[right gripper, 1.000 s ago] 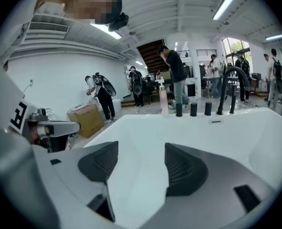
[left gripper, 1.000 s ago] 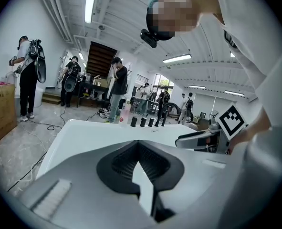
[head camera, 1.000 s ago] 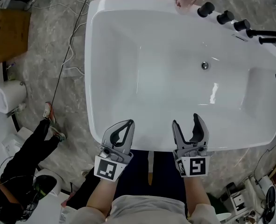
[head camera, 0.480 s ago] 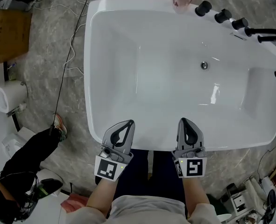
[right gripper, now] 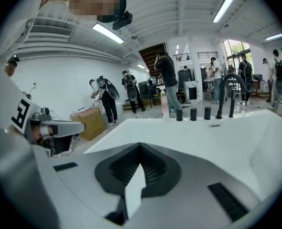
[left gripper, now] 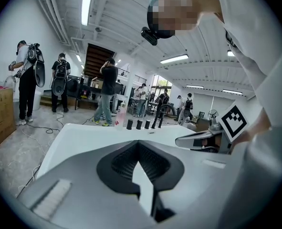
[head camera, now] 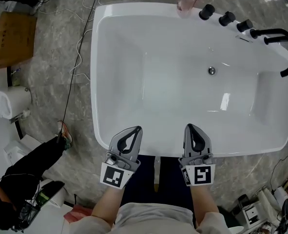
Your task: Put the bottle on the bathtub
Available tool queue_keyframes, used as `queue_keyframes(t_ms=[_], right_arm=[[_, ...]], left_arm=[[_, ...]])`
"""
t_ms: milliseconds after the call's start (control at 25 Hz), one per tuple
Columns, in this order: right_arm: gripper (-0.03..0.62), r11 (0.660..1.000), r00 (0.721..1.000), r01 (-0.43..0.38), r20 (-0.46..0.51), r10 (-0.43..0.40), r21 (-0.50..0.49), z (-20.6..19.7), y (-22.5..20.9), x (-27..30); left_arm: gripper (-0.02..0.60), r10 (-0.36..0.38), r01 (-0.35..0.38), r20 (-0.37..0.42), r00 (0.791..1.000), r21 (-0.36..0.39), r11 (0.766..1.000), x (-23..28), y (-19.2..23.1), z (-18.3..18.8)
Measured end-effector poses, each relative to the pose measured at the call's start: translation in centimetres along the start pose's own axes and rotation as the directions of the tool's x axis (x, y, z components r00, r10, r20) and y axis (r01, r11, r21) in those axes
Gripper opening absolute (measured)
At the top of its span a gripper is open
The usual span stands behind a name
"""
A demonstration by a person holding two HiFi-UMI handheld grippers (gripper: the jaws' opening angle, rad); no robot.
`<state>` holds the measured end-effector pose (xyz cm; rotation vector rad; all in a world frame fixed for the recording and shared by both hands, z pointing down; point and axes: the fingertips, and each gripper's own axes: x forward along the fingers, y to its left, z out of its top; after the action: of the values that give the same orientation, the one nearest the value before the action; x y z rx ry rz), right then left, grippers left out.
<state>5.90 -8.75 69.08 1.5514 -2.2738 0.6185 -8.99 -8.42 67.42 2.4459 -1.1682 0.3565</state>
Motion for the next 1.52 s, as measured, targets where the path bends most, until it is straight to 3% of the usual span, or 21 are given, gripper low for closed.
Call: queue_keyframes(t_ms=[160,360,560,800,1000,1240,1520], right_arm=[[0.005,1.000,0.999,0.000,0.038,0.000,0.006,3.5,0.0,-1.7],[0.005,0.999,0.992,-0.046,0.117,0.045,0.008,10.8,2.0,-5.0],[0.005,0.997,0.980,-0.079,0.181,0.080,-0.011,16.9,3.2,-9.1],[0.005,0.991,0.968,-0.135,0.210,0.136,-0.020,21.2,4.0,-14.1],[0.005,0.983,0.948,-0.170,0.260,0.183,-0.071,24.6,4.8,-17.5],[0.005,0.980,0.936,-0.182,0.290,0.199,-0.084,26.3,3.7,-21.9],[0.005,0.978,0.927,-0.177,0.315,0.202,-0.106,26.6,3.1,-26.1]], left_arm=[[-0.003,-0.005,0.005,0.018,1.000,0.024,1.000,-0.7,-1.2,3.2],[-0.003,-0.010,0.007,0.078,0.997,0.038,0.999,-3.3,-3.0,10.1],[-0.003,-0.004,-0.025,0.192,0.981,0.148,0.989,-6.0,-4.7,17.3],[-0.003,0.000,-0.033,0.245,0.970,0.134,0.990,-9.1,-8.0,22.7],[-0.003,-0.017,-0.043,0.282,0.959,0.207,0.977,-12.0,-11.0,25.3],[-0.005,0.031,-0.094,0.305,0.952,0.196,0.976,-14.8,-12.9,25.9],[-0.005,0.061,-0.121,0.376,0.925,0.139,0.983,-16.2,-15.7,26.6]])
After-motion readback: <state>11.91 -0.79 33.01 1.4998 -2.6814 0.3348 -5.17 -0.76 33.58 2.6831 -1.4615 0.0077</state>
